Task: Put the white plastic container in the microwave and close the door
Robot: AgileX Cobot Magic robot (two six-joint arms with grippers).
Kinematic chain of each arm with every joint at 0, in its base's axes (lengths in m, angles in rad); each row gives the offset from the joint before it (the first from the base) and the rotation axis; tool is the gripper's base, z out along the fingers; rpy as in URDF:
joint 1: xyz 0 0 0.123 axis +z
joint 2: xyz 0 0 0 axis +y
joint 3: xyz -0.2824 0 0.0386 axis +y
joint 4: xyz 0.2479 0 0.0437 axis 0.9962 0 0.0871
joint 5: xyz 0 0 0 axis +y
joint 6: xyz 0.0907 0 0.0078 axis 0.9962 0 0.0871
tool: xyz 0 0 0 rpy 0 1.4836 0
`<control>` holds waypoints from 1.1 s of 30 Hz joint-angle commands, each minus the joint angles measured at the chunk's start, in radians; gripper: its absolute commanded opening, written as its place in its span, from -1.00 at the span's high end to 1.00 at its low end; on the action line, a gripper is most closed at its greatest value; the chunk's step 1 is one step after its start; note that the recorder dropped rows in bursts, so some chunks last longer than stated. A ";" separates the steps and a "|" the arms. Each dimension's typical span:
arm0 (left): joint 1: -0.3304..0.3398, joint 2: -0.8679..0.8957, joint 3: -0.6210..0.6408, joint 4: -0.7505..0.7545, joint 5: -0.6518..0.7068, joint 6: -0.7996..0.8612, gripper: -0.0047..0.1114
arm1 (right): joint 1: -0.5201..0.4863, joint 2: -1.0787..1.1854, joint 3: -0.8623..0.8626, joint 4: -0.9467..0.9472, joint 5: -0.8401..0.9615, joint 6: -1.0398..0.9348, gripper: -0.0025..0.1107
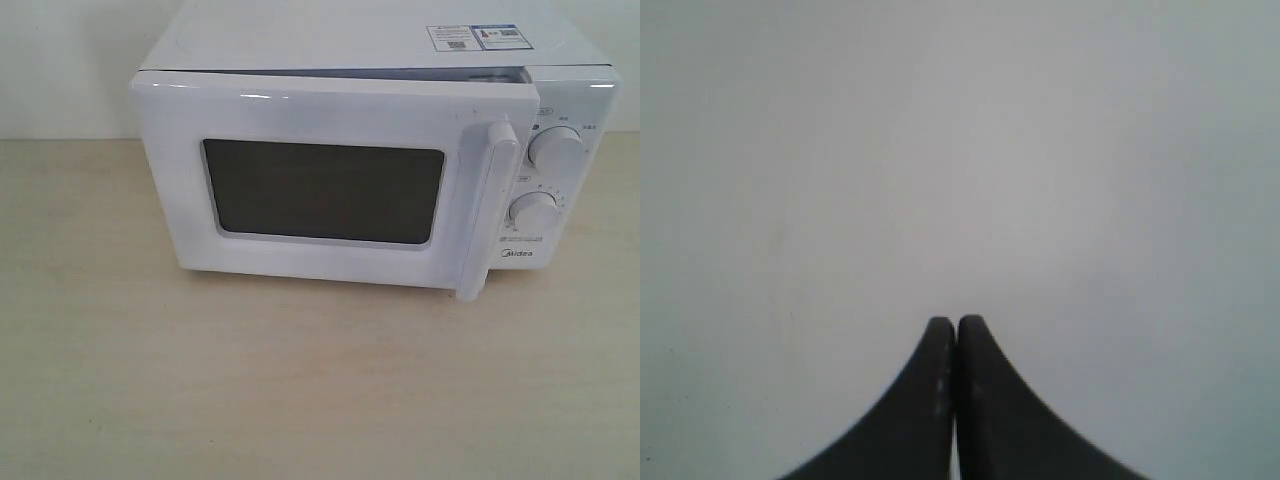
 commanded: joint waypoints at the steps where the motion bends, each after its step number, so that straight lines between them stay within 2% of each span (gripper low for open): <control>1: -0.003 -0.003 -0.004 -0.001 -0.012 -0.008 0.84 | -0.004 0.115 -0.183 -0.011 0.317 0.034 0.96; 4: -0.003 -0.003 -0.004 -0.001 -0.012 -0.008 0.84 | -0.002 0.219 -0.284 0.057 0.515 -0.106 0.96; 9: -0.003 -0.003 -0.004 -0.001 -0.010 -0.019 0.84 | 0.032 0.410 -0.319 0.343 0.755 -0.412 0.96; 11: -0.003 -0.003 -0.004 -0.001 -0.004 -0.019 0.84 | 0.053 0.490 -0.319 0.429 0.832 -0.474 0.96; 15: -0.003 -0.003 -0.004 -0.001 0.015 -0.019 0.84 | 0.073 0.634 -0.319 0.517 0.962 -0.472 0.96; 20: -0.003 -0.003 -0.004 -0.001 0.038 -0.027 0.84 | 0.077 0.765 -0.319 0.539 0.941 -0.472 0.96; 23: -0.003 -0.003 -0.004 -0.001 0.038 -0.027 0.84 | 0.077 0.826 -0.319 0.630 0.933 -0.518 0.96; 25: -0.003 -0.003 -0.004 -0.001 0.038 -0.027 0.84 | 0.077 0.863 -0.319 0.757 0.928 -0.631 0.96; 30: -0.003 -0.003 -0.004 -0.001 0.038 -0.027 0.84 | 0.080 0.958 -0.319 1.177 0.942 -1.076 0.96; 33: -0.003 -0.003 -0.004 -0.001 0.038 -0.027 0.84 | 0.115 0.993 -0.307 1.243 0.844 -1.151 0.96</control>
